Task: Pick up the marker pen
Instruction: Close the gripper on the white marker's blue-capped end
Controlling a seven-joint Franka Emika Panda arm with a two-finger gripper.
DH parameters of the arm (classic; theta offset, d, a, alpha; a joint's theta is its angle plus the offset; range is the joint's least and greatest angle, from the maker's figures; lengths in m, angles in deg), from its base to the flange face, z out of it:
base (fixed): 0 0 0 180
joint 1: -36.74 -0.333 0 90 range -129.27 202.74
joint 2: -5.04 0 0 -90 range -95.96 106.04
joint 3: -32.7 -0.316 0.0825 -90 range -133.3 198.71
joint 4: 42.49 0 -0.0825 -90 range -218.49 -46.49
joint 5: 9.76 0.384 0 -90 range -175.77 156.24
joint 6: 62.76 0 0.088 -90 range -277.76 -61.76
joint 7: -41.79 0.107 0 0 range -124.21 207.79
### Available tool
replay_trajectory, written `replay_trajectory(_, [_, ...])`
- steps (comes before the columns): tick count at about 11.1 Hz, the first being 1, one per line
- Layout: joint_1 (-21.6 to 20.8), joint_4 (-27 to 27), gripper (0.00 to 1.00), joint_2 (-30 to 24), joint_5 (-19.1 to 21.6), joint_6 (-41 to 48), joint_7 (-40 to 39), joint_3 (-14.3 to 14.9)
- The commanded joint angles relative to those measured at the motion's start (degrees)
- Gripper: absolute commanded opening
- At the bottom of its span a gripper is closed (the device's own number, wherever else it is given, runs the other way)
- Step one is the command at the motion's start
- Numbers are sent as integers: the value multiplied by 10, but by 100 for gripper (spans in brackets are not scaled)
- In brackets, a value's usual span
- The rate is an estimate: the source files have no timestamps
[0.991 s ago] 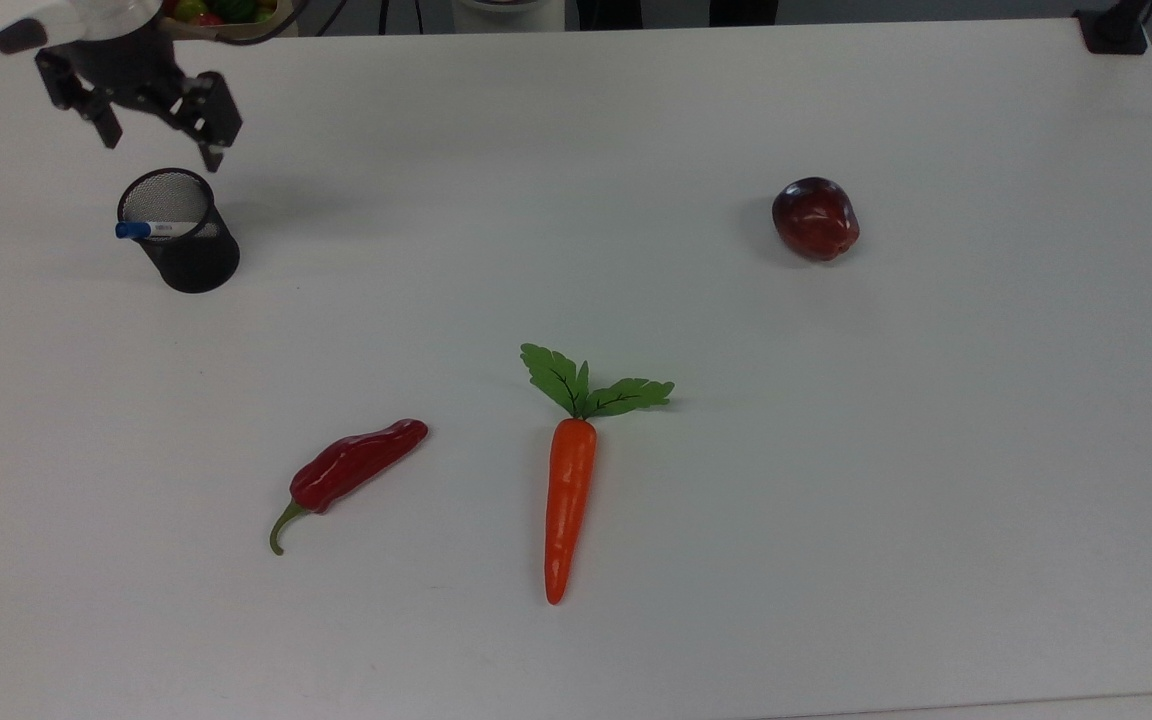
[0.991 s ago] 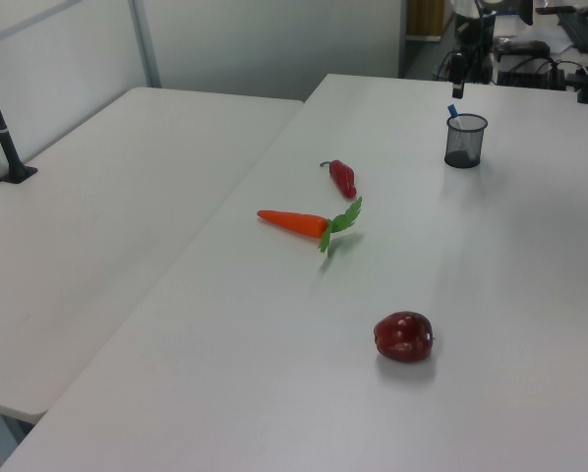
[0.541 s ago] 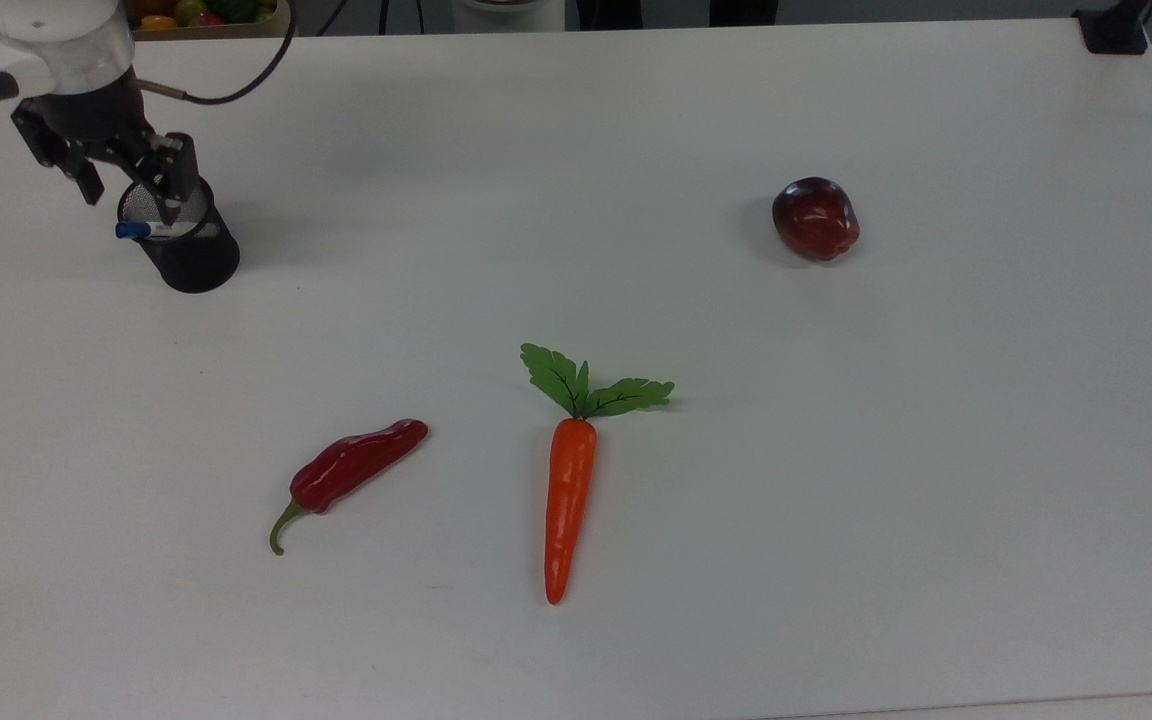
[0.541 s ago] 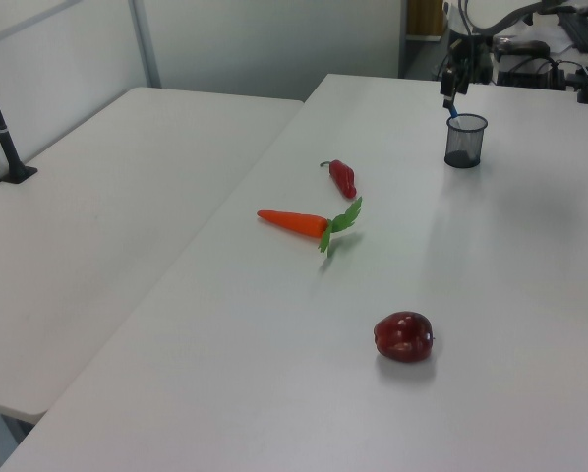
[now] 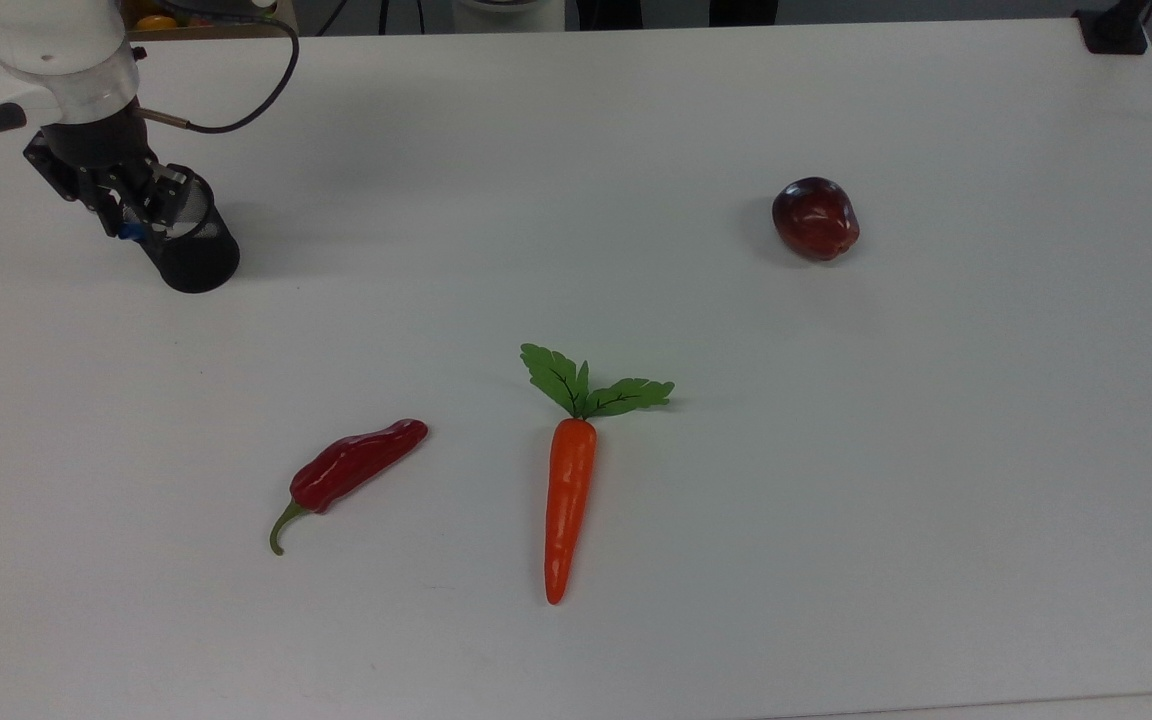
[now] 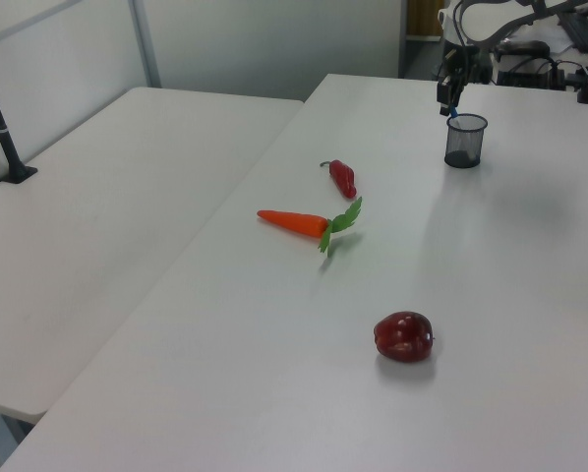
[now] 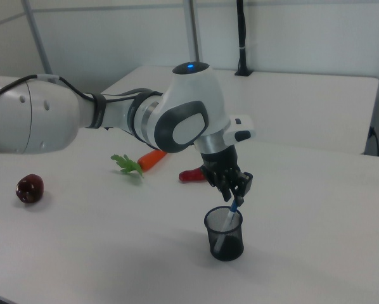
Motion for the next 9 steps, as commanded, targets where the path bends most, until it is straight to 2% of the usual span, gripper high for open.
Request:
replay_trajectory(1, [4, 1, 22, 0, 2, -10, -11, -2])
replay_trajectory(2, [4, 1, 17, -1, 2, -8, -10, -1])
replay_trajectory(4, [4, 1, 14, -8, 4, -7, -4, -2])
replay_trajectory(9, [6, 5, 13, -59, 14, 37, -3, -1])
